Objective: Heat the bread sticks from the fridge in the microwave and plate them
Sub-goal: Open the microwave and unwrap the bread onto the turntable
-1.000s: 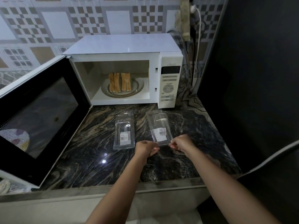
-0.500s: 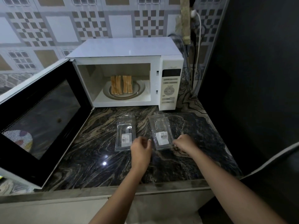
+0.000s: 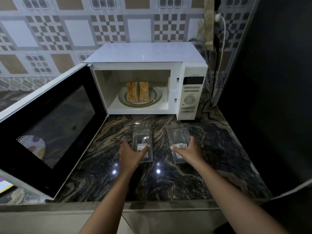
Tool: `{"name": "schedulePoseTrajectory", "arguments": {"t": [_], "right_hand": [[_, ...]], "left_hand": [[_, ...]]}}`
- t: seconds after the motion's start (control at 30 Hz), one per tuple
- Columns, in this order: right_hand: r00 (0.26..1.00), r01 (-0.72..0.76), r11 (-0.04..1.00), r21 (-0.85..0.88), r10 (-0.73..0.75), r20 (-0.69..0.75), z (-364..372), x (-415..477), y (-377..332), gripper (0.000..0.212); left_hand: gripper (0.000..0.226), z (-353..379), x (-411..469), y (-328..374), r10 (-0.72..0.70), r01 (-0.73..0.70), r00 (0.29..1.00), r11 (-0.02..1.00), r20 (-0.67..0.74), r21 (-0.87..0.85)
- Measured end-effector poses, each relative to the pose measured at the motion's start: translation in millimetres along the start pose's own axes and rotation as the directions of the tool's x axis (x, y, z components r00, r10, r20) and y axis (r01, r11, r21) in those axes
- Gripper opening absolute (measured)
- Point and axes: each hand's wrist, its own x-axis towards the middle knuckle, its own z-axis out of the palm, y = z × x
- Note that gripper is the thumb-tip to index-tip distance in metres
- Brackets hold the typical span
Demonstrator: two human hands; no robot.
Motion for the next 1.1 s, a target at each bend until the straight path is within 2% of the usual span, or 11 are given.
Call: {"name": "schedulePoseTrajectory", "arguments": {"t": [0.1,0.17,0.27,0.33,0.4,0.53,0.67,0.77,0.9,1.0,1.1], "right_hand": [[1.000,0.008,1.000,-0.016,-0.008,-0.030,5,7,-2,0.100],[0.997,0.035,0.999,-0.029,-0.036,-0.061,7,9,-5,0.089],[0.993,0.088,0.988,-0.129,-0.097,-0.062,8,6,-12,0.079],[0.989,0.133,0.967,-0.217,-0.144,-0.035,6,4,-17,0.081],[0.988,0.151,0.962,-0.228,-0.157,-0.009,5,2,-20,0.085],[0.982,0.187,0.970,-0.155,-0.186,0.017,7,7,-13,0.098],[0.988,0.148,0.988,-0.031,-0.147,0.043,8,9,-8,0.105],[0.983,0.176,0.983,0.043,-0.178,0.049,7,7,-6,0.099],[0.973,0.218,0.969,0.119,-0.226,0.056,3,-3,-11,0.095],[0.952,0.292,0.937,0.191,-0.304,0.035,-7,-11,-20,0.094],[0.922,0.376,0.887,0.268,-0.386,-0.018,-22,-20,-40,0.093]], "left_hand": [[0.129,6,17,-2,0.037,-0.034,0.997,0.998,0.061,-0.047],[0.119,12,23,-5,0.059,-0.049,0.993,0.994,0.105,-0.098],[0.091,13,24,-7,0.132,-0.122,0.987,0.987,0.090,-0.108],[0.090,10,21,-2,0.176,-0.167,0.980,0.981,0.096,-0.094],[0.096,9,22,3,0.180,-0.167,0.975,0.980,0.129,-0.103],[0.105,4,26,6,0.187,-0.147,0.952,0.974,0.241,-0.172],[0.108,-3,22,3,0.233,-0.128,0.910,0.945,0.343,-0.303],[0.104,-6,16,-1,0.257,-0.125,0.903,0.924,0.345,-0.360],[0.102,-11,8,-5,0.193,-0.032,0.920,0.904,0.340,-0.427],[0.104,-20,6,5,0.159,0.002,0.947,0.867,0.281,-0.498],[0.100,-34,5,29,0.245,-0.076,0.942,0.822,0.229,-0.565]]}}
